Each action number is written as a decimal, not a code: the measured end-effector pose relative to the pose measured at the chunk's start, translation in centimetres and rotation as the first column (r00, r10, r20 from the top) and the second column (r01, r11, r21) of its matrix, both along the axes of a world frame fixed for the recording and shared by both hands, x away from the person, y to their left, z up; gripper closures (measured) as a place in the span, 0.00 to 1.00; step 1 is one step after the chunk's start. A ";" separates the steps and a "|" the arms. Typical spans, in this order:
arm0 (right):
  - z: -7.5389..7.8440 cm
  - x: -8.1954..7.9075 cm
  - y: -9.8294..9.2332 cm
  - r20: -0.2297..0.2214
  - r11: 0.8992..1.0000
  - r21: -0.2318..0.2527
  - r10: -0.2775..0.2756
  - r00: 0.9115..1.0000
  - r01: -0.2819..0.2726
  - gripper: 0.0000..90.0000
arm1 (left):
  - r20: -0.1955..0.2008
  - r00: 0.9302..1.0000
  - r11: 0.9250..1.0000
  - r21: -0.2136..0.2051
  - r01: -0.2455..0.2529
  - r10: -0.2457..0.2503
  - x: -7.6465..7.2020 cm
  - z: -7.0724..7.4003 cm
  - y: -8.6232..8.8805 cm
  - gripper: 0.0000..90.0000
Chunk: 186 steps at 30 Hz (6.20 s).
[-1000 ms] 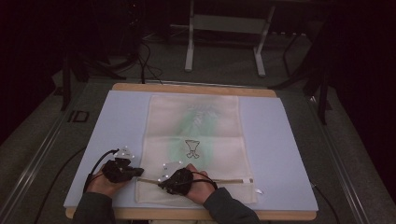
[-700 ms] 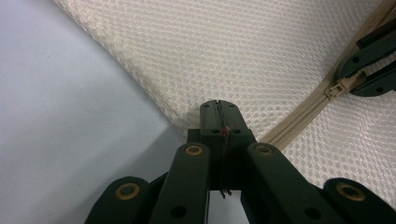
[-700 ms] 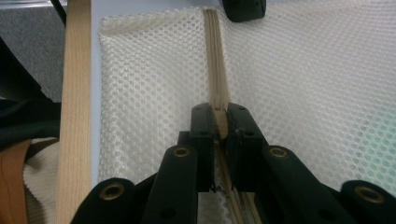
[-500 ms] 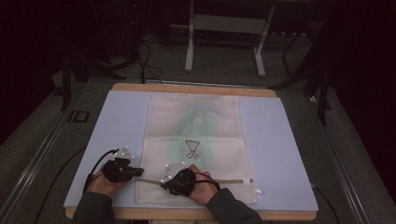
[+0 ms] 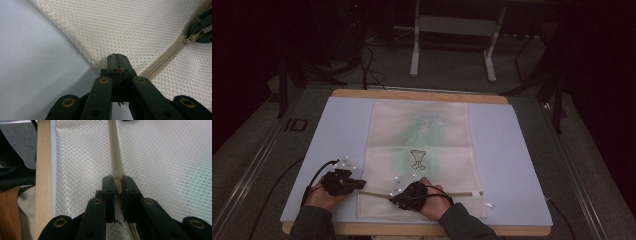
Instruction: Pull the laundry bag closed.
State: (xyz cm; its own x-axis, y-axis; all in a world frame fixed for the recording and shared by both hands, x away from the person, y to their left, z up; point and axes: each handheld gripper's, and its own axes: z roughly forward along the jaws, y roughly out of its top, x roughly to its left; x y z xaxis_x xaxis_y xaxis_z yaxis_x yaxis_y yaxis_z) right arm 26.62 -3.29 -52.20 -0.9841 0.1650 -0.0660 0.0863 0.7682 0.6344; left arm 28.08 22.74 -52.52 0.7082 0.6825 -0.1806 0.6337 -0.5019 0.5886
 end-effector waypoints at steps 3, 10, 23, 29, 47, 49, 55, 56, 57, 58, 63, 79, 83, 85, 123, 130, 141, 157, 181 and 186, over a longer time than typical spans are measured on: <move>0.0 0.0 -0.2 0.004 1.000 -0.003 0.002 1.000 -0.001 0.91 | 0.002 1.000 1.000 -0.002 0.000 0.000 0.0 0.0 0.0 1.00; 0.0 -0.1 -0.6 0.004 1.000 -0.005 -0.005 1.000 0.005 0.91 | 0.002 1.000 1.000 -0.002 0.001 -0.001 0.0 0.0 0.0 1.00; 0.1 -0.3 -1.5 0.005 1.000 -0.009 -0.018 1.000 0.018 0.91 | 0.002 1.000 1.000 -0.003 -0.001 0.001 0.0 0.0 0.0 1.00; 0.1 -0.3 -1.7 0.006 1.000 -0.008 -0.020 1.000 0.020 0.91 | 0.000 1.000 1.000 -0.005 -0.001 0.001 0.0 0.0 0.1 1.00; 0.1 -0.5 -2.6 0.011 0.999 -0.021 -0.030 0.999 0.030 0.91 | -0.002 1.000 1.000 -0.007 -0.001 0.001 0.0 0.0 0.1 1.00; 0.2 -0.5 -2.8 0.012 0.999 -0.018 -0.030 0.999 0.031 0.91 | -0.002 1.000 1.000 -0.007 -0.001 0.001 0.0 0.0 0.1 1.00; 0.2 -0.5 -3.0 0.016 0.999 -0.022 -0.031 0.999 0.032 0.91 | -0.004 1.000 1.000 -0.009 -0.003 0.003 0.0 0.0 0.1 1.00; 0.2 -0.5 -3.0 0.014 0.999 -0.020 -0.032 0.999 0.032 0.91 | -0.003 1.000 1.000 -0.008 -0.003 0.003 0.0 0.0 0.1 1.00; 0.2 -0.5 -3.0 0.022 0.999 -0.028 -0.030 0.999 0.030 0.91 | -0.003 1.000 1.000 -0.008 -0.003 0.003 0.0 0.0 0.1 1.00; 0.2 -0.6 -3.0 0.019 0.999 -0.024 -0.033 0.999 0.033 0.91 | -0.004 1.000 1.000 -0.009 -0.003 0.003 0.0 0.0 0.1 1.00; 0.3 -0.6 -3.2 0.019 0.999 -0.029 -0.034 0.999 0.035 0.91 | -0.005 1.000 1.000 -0.010 -0.003 0.002 0.0 -0.1 0.1 1.00; 0.4 -0.4 -4.2 0.015 0.999 -0.027 -0.040 0.999 0.041 0.91 | -0.007 1.000 1.000 -0.014 -0.005 0.005 0.0 -0.1 0.1 1.00; 0.4 -0.4 -4.3 0.016 0.998 -0.032 -0.044 0.999 0.044 0.91 | -0.008 1.000 1.000 -0.014 -0.004 0.004 0.0 -0.1 0.2 1.00; 0.5 -0.4 -4.6 0.013 0.998 -0.033 -0.045 0.999 0.046 0.91 | -0.008 1.000 1.000 -0.014 -0.004 0.004 0.0 -0.1 0.2 1.00; 0.3 -0.2 -8.0 -0.004 0.995 -0.028 -0.100 0.995 0.100 0.91 | -0.013 1.000 1.000 -0.020 -0.011 0.010 0.0 -0.1 0.2 1.00; 0.4 -0.1 -8.5 -0.007 0.994 -0.033 -0.105 0.994 0.105 0.91 | -0.013 1.000 1.000 -0.019 -0.010 0.010 0.0 -0.1 0.2 1.00; 0.4 -0.2 -9.3 -0.007 0.993 -0.034 -0.118 0.993 0.117 0.91 | -0.013 1.000 1.000 -0.019 -0.010 0.009 0.0 -0.1 0.2 1.00; 0.4 -0.3 -10.5 -0.010 0.990 -0.032 -0.140 0.990 0.140 0.91 | -0.013 1.000 1.000 -0.020 -0.011 0.011 0.0 -0.1 0.2 1.00; 0.7 -0.5 -12.1 -0.001 0.986 -0.044 -0.162 0.987 0.162 0.91 | -0.013 1.000 1.000 -0.019 -0.012 0.012 0.0 -0.1 0.2 1.00; 0.7 -0.5 -12.3 -0.003 0.985 -0.044 -0.166 0.986 0.166 0.91 | -0.013 1.000 1.000 -0.019 -0.012 0.012 0.0 -0.1 0.2 1.00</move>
State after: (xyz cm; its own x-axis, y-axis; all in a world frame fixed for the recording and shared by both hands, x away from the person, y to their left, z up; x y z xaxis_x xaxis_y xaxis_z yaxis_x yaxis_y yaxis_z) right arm 26.13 -15.62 -51.49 -0.9436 0.3234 -0.0704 0.2189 0.7695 0.6000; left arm 28.06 22.91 -52.61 0.6975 0.6873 -0.2027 0.6472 -0.4828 0.5900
